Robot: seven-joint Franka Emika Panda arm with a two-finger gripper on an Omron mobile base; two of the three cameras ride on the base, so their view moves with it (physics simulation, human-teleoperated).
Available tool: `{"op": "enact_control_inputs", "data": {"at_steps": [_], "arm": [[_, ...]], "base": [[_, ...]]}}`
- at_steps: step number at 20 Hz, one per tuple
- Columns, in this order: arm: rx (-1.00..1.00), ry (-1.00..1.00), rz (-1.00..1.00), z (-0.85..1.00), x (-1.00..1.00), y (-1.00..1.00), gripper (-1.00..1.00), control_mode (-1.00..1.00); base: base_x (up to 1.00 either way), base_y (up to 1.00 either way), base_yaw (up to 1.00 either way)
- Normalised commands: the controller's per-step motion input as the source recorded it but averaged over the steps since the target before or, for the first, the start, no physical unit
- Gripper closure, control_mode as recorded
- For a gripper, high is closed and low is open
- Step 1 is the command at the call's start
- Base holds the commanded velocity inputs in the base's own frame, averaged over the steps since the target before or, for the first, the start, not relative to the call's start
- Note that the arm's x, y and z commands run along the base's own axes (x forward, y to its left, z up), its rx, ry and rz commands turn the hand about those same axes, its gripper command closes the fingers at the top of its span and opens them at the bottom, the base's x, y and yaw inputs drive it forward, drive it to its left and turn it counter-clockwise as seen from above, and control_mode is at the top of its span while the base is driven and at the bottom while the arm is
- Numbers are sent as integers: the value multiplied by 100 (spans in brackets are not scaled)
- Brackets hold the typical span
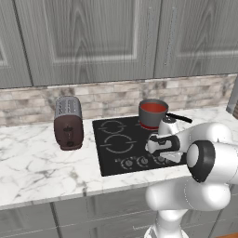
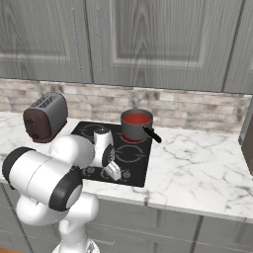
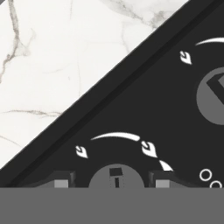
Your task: Wait until the marinara sauce is simmered to a deep red color and then turn off the stove.
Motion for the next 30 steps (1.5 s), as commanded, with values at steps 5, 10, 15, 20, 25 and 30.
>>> {"op": "enact_control_inputs", "data": {"at_steps": [5,10,15,20,25,30], "arm": [[0,0,0,0,0,0,100,-100],[0,0,0,0,0,0,100,-100],[0,-3,-7,0,0,0,100,-100],[0,0,-13,0,0,-2,100,-100],[0,0,-14,0,0,-1,100,-100],[0,0,-14,0,0,0,100,-100]], "base": [[0,0,0],[0,0,0],[0,0,0],[0,0,0],[0,0,0],[0,0,0]]}}
